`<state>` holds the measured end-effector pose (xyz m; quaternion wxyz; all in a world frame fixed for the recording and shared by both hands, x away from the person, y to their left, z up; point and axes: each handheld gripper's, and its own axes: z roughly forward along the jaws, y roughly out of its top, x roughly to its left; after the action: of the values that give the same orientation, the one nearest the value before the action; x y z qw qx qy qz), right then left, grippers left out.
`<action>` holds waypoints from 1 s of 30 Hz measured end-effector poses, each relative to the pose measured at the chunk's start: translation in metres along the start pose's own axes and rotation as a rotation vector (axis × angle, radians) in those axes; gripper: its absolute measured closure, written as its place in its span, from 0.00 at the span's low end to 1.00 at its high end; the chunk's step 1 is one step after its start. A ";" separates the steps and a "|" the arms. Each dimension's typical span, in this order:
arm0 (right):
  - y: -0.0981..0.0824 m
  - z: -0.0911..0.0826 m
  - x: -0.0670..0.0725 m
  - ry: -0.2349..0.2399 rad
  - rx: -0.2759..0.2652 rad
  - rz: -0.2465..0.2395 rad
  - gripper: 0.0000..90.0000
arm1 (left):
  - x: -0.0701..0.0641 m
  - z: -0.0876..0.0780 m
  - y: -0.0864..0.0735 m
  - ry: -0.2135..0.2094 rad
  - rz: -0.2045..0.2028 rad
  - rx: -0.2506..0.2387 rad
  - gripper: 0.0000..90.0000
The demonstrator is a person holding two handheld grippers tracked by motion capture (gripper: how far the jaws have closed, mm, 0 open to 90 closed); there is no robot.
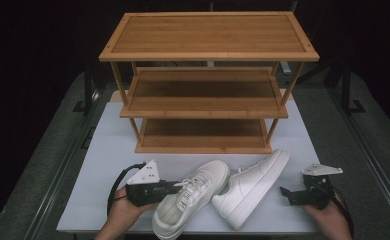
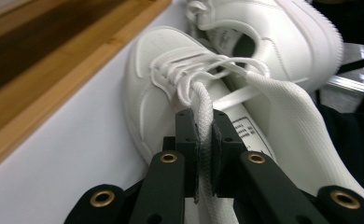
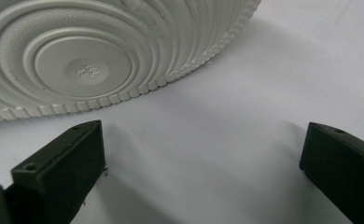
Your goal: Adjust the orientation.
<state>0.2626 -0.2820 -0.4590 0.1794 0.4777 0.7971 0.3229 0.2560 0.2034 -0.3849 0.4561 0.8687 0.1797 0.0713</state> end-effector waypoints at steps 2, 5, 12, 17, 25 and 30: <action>0.000 0.000 0.000 0.000 0.000 0.000 0.00 | 0.002 -0.002 0.000 0.017 -0.004 -0.003 0.94; 0.000 0.000 0.000 0.000 0.000 0.000 0.00 | 0.006 -0.006 0.000 0.040 -0.017 -0.019 0.95; 0.000 0.000 0.000 0.000 0.000 0.001 0.00 | 0.014 -0.020 -0.002 0.070 -0.037 -0.044 0.95; 0.000 0.000 0.000 0.000 -0.001 0.000 0.00 | 0.024 -0.035 -0.009 0.111 -0.088 -0.073 0.95; 0.000 0.000 0.000 0.000 -0.001 0.000 0.00 | 0.036 -0.061 -0.032 0.186 -0.175 -0.090 0.95; 0.000 0.000 0.000 0.001 -0.001 0.000 0.00 | 0.041 -0.074 -0.044 0.234 -0.214 -0.099 0.95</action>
<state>0.2628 -0.2821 -0.4590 0.1793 0.4776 0.7970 0.3233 0.2622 0.2982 -0.3803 0.4791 0.8069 0.3192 0.1319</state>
